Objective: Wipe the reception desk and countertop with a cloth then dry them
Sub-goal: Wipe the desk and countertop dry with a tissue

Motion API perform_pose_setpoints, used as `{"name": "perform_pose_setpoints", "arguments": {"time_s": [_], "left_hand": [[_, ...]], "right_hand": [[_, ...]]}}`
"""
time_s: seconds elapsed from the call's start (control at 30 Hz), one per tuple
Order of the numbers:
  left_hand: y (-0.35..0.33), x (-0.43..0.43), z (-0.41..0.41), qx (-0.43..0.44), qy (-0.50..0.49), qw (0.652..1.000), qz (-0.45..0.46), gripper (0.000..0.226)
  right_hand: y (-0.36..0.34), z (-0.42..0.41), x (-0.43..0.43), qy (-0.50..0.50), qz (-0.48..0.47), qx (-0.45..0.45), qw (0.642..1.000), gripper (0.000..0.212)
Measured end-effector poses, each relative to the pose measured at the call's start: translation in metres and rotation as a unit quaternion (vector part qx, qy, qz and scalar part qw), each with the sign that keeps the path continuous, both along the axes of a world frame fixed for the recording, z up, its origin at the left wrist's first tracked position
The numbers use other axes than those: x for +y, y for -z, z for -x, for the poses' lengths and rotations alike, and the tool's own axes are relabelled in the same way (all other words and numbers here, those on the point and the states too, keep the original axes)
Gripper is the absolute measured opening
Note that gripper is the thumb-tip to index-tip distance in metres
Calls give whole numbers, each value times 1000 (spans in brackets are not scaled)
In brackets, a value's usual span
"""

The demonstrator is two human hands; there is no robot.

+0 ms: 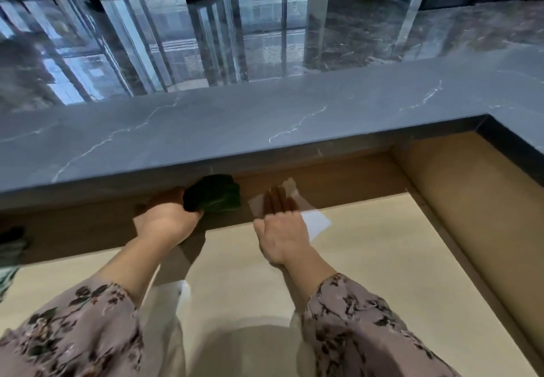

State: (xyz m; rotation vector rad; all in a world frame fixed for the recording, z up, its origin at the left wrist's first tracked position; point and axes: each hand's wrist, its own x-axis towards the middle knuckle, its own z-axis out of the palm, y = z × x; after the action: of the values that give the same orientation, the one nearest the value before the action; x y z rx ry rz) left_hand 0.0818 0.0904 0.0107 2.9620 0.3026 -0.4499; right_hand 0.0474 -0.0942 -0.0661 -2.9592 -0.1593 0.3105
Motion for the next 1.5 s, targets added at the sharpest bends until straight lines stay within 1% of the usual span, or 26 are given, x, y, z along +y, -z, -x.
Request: {"name": "perform_pose_setpoints", "arguments": {"time_s": [0.07,0.13,0.2,0.27,0.33,0.4,0.43,0.5,0.57,0.63,0.7,0.77,0.8,0.9,0.97,1.03,1.07,1.13,1.2,1.23,1.33,1.43,1.5], "left_hand": [[-2,8,5,-3,-23,999,-30,47],[-4,11,7,-13,-34,999,-40,45],[-4,12,9,-20,-31,999,-36,43],[-1,8,10,-18,-29,999,-27,39],[3,1,9,-17,-33,999,-23,38],[5,-3,9,-20,-29,999,-29,37],[6,-5,9,-23,-26,999,-27,35],[8,-7,9,-30,-21,999,-15,36],[8,-9,10,-34,-16,999,-3,43],[8,-10,10,-38,-17,999,-1,44],[9,-7,9,-41,-25,999,5,39],[9,-2,9,-55,-33,998,18,30],[9,2,9,-62,-38,997,21,27],[10,12,11,-75,-51,996,18,36],[10,19,11,-85,-59,994,17,39],[10,25,12,-83,-66,994,4,42],[10,27,11,-80,-68,994,-2,42],[10,30,10,-81,-70,994,-13,41],[10,31,10,-86,-66,994,-22,38],[9,31,10,-87,-64,994,-24,37],[8,24,12,-86,-67,994,-23,41],[8,11,16,-87,-72,994,0,43],[8,-1,17,-83,-65,994,4,42]], "right_hand": [[0,3,35,-56,-37,-7,998,52],[-7,3,46,-93,-38,-10,995,49],[-10,-1,35,-108,-19,2,994,48],[-5,-12,6,-97,1,21,995,49],[4,-22,-30,-63,44,58,995,46],[4,-27,-68,2,82,101,991,41],[0,-25,-91,40,106,114,987,43],[-10,-18,-138,118,154,105,975,47],[-18,-9,-175,177,195,113,958,44],[-21,-5,-194,228,185,112,949,43],[-19,-6,-194,272,141,88,948,52],[-15,-15,-177,286,96,61,951,62],[-10,-23,-163,278,70,59,956,63],[6,-44,-97,200,7,40,979,70],[14,-49,-42,134,-6,28,991,63],[14,-41,16,42,2,33,999,56],[11,-34,41,-7,0,40,999,51],[4,-19,78,-80,-40,46,995,44],[0,-8,93,-134,-73,18,988,42],[0,-4,93,-153,-72,7,986,42],[-4,-2,69,-157,-61,9,986,42],[-11,-3,17,-106,-43,9,993,45],[-7,-3,-32,-51,-13,3,999,52]]}}
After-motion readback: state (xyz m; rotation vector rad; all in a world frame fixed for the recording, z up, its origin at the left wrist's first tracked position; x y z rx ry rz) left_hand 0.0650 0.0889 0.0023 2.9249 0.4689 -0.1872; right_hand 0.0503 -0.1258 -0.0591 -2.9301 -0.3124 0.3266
